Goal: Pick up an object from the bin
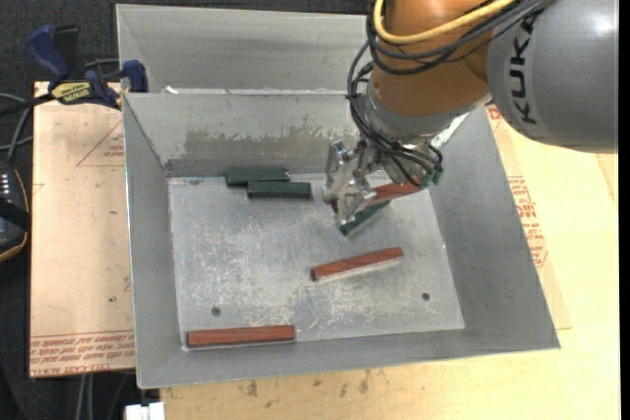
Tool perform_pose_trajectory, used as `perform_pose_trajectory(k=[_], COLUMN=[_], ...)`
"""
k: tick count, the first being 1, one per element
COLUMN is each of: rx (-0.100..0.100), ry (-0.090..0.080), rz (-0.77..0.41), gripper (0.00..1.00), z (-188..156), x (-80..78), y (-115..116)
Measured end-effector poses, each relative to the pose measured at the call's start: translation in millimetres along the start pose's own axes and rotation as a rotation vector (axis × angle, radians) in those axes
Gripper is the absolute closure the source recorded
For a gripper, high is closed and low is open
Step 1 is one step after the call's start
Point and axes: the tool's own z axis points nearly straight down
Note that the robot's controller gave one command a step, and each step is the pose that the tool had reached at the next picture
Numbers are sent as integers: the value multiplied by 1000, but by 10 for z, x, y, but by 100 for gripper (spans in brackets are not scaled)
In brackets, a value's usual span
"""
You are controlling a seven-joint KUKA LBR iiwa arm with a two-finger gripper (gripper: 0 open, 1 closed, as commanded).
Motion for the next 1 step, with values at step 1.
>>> perform_pose_trajectory(k=[1], rx=[0], ry=[1], rz=[0], gripper=[100], z=[4], x=[2], y=[0])
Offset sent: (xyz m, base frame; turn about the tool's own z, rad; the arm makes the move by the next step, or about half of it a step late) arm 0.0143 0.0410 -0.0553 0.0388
